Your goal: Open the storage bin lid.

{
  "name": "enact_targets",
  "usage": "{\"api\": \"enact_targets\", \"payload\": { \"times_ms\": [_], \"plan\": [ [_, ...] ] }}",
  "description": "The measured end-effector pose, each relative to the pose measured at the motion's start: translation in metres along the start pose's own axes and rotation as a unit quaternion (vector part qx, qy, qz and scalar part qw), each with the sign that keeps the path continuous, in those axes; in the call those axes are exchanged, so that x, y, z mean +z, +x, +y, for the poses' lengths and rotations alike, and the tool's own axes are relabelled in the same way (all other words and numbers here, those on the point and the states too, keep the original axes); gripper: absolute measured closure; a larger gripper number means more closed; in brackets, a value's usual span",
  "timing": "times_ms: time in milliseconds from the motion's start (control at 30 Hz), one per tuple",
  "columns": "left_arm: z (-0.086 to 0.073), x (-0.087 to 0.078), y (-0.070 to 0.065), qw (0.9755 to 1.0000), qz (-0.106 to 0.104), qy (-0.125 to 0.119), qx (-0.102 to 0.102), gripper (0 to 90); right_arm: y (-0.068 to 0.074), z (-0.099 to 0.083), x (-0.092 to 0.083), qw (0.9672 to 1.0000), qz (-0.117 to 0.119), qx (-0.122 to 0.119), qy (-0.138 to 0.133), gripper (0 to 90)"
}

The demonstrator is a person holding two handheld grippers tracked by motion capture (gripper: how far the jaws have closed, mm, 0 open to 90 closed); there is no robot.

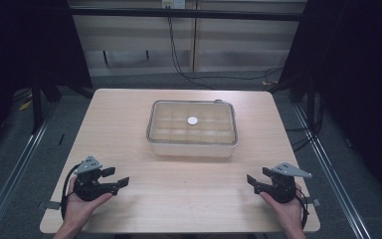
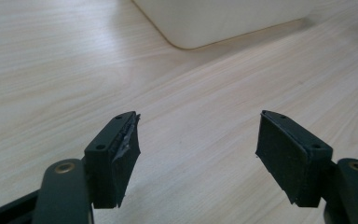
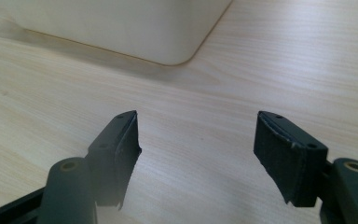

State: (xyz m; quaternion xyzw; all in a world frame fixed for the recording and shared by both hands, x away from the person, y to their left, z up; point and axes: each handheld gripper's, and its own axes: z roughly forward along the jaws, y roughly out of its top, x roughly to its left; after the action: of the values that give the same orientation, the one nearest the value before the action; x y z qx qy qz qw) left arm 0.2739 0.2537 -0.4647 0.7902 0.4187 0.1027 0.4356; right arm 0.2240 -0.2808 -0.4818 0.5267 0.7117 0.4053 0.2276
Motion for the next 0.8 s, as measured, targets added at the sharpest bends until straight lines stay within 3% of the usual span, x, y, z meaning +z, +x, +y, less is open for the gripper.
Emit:
{"api": "enact_targets", "payload": {
  "times_ms": [100, 300, 467, 533, 567, 667, 800],
  "plan": [
    [0.001, 0.003, 0.004, 0.9999, -0.007, 0.005, -0.006, 28.2, -0.001, 0.000, 0.001, 0.9997, 0.003, 0.018, 0.013, 30.9],
    [0.001, 0.006, 0.004, 0.9998, -0.009, 0.012, -0.012, 30.0, 0.004, 0.003, -0.004, 0.9999, 0.012, 0.012, 0.002, 33.0],
    [0.003, 0.003, 0.002, 0.9997, -0.020, 0.006, -0.010, 30.5, 0.008, 0.008, -0.004, 0.9995, 0.026, 0.001, 0.017, 32.4],
    [0.005, 0.002, -0.002, 0.9999, -0.002, -0.008, -0.013, 27.5, 0.011, 0.014, -0.007, 0.9991, 0.041, 0.000, 0.010, 33.0],
    [0.007, 0.003, -0.003, 1.0000, -0.002, -0.006, -0.003, 27.5, 0.011, 0.016, -0.008, 0.9990, 0.044, -0.003, 0.010, 33.0],
    [0.011, 0.007, -0.004, 1.0000, -0.008, -0.005, 0.000, 28.1, 0.012, 0.020, -0.008, 0.9988, 0.046, -0.006, 0.015, 32.9],
    [0.020, 0.015, -0.007, 0.9998, -0.011, 0.002, 0.017, 27.9, 0.006, 0.028, -0.007, 0.9983, 0.057, 0.006, 0.010, 32.6]
  ]
}}
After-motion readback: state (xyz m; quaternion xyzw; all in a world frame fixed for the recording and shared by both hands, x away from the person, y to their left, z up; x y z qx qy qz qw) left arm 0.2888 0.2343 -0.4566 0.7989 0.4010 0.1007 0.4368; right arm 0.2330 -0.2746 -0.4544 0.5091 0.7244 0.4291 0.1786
